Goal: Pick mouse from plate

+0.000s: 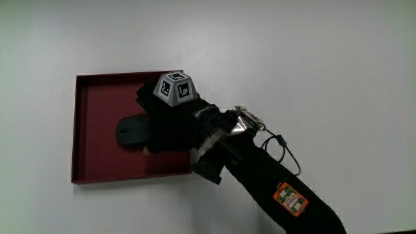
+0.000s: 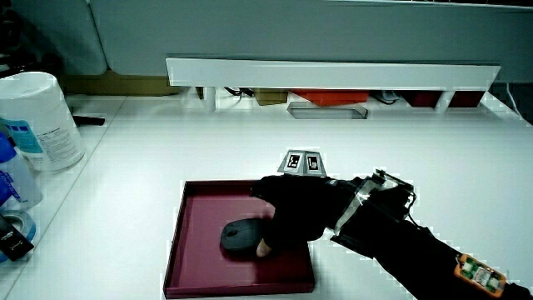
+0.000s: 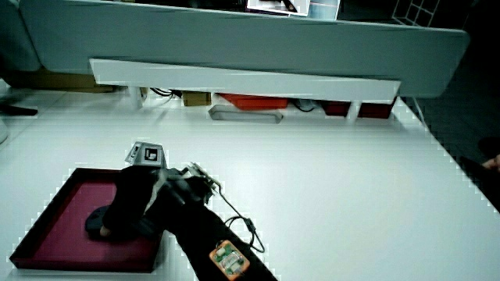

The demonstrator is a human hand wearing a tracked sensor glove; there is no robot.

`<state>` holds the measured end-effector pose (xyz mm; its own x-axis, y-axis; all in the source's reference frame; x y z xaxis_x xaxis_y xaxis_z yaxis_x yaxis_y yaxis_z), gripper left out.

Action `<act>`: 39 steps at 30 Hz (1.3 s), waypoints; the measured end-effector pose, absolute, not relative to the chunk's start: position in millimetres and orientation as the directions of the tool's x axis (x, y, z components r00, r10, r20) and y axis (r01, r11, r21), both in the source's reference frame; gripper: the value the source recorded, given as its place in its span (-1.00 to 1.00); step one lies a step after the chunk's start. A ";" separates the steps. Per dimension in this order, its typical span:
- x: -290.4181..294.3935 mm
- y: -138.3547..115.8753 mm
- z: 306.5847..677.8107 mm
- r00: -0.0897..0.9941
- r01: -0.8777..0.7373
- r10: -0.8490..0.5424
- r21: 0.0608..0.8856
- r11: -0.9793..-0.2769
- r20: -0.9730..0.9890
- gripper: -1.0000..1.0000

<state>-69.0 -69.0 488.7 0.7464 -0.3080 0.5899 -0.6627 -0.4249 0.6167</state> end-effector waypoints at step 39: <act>-79.9 -60.0 494.1 0.722 -0.683 -0.382 0.510 -0.522 0.576 1.00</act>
<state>-79.9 -60.0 494.1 0.7225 -0.3817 0.5765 -0.6832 -0.5223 0.5104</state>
